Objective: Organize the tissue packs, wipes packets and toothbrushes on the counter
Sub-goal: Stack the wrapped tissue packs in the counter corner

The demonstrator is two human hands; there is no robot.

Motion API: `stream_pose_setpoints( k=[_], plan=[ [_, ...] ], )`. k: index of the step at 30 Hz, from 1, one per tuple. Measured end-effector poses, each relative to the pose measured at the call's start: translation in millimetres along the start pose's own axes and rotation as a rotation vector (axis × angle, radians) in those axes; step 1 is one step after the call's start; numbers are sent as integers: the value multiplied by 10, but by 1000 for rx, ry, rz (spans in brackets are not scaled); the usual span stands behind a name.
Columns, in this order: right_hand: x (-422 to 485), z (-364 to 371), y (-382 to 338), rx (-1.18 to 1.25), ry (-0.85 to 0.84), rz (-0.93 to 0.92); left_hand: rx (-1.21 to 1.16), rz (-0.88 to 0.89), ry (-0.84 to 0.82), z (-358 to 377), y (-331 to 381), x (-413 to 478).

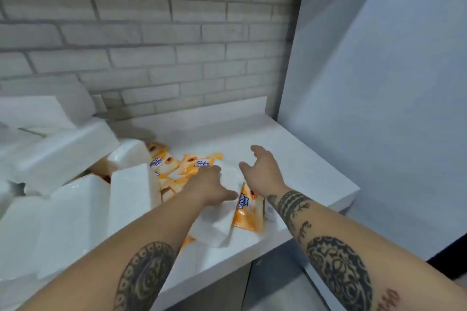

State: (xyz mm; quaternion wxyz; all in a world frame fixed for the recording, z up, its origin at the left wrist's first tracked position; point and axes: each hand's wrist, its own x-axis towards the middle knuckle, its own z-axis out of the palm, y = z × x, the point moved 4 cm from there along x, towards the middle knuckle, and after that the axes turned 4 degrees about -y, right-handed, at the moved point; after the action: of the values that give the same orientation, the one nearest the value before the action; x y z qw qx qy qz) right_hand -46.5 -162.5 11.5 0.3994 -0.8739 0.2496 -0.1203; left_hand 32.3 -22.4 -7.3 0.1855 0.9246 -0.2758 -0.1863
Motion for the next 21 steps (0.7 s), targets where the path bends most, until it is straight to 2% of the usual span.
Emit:
stream_pose_setpoints(
  k=[3, 6, 10, 15, 18, 21],
  plan=[
    [5, 368, 274, 152, -125, 216, 62, -89, -156, 325, -159, -18],
    [-30, 656, 475, 336, -205, 400, 75, -90, -125, 490, -248, -25],
    [52, 777, 533, 398, -227, 368, 45, -58, -40, 426, -245, 54],
    [188, 539, 291, 551, -145, 347, 35, 25, 15, -15, -160, 221],
    [303, 345, 220, 704, -126, 350, -10, 165, 86, -378, -63, 301],
    [404, 181, 96, 856, -159, 349, -167, 326, 133, -629, 21, 411]
  ],
)
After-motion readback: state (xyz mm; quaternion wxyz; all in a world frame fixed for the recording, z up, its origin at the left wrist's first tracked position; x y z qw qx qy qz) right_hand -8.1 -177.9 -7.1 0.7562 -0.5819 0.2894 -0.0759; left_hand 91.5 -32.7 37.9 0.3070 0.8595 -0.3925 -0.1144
